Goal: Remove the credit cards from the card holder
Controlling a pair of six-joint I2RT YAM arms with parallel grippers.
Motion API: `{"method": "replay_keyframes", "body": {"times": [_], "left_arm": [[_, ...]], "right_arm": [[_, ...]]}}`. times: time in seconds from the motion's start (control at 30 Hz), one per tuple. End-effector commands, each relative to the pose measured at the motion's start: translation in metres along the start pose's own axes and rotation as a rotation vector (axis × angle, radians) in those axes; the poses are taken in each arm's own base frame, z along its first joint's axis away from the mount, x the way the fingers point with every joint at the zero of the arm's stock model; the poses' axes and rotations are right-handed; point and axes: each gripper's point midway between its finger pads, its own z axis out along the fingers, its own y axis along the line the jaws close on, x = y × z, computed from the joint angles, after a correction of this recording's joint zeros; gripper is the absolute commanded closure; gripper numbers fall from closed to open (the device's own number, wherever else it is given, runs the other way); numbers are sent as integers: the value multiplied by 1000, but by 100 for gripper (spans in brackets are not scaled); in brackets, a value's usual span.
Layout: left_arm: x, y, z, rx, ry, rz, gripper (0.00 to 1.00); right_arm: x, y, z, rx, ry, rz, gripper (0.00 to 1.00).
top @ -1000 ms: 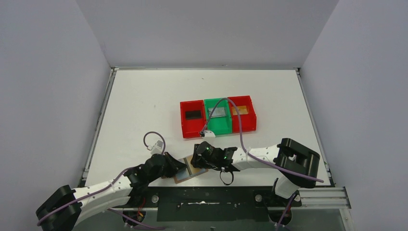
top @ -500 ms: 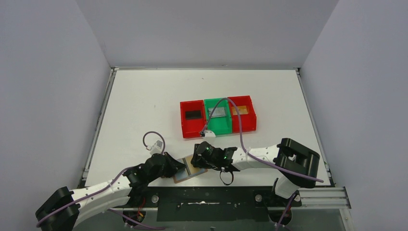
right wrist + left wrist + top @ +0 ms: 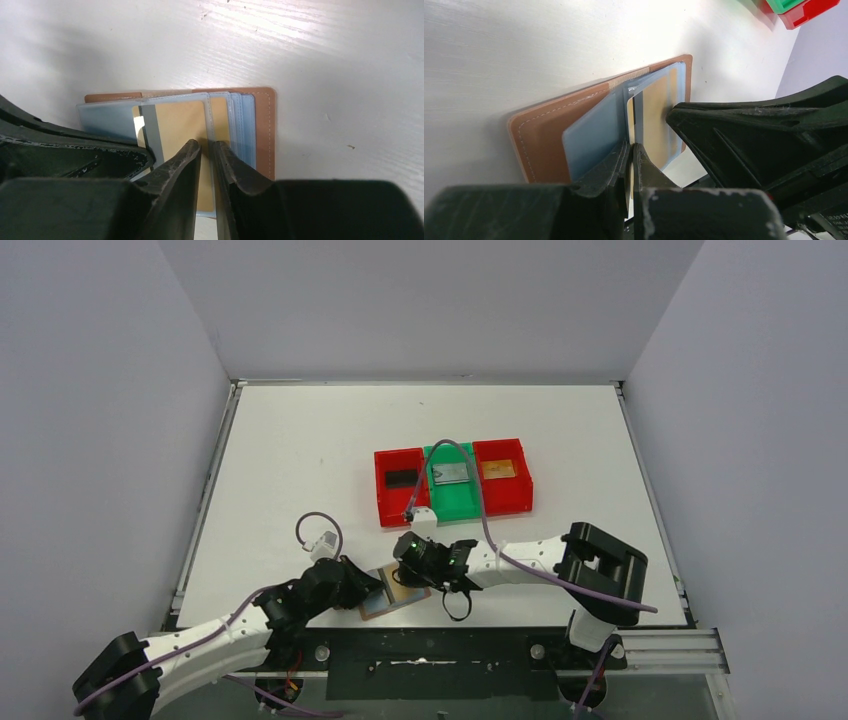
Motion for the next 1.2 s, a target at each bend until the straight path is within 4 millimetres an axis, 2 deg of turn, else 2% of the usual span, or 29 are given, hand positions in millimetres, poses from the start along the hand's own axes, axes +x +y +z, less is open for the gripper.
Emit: {"method": "replay_keyframes", "body": {"times": [0.0, 0.1, 0.37, 0.53, 0.67, 0.97, 1.17], "left_arm": [[-7, 10, -1, -56, -33, 36, 100], [-7, 11, 0, -59, -31, 37, 100], [-7, 9, 0, -57, -30, 37, 100], [-9, 11, -3, -69, -37, 37, 100], [-11, 15, -5, -84, -50, 27, 100], [-8, 25, -8, -109, -39, 22, 100], [-12, 23, -12, -108, -55, 18, 100]], "right_arm": [[10, -35, 0, 204, 12, -124, 83], [7, -35, -2, 254, 0, -181, 90], [18, -39, 1, 362, 23, -319, 97], [19, -53, -3, 454, 21, -371, 100], [19, -59, -4, 482, 22, -389, 100], [22, -60, 0, 485, 31, -393, 100], [21, -62, -1, 494, 29, -394, 100]]}}
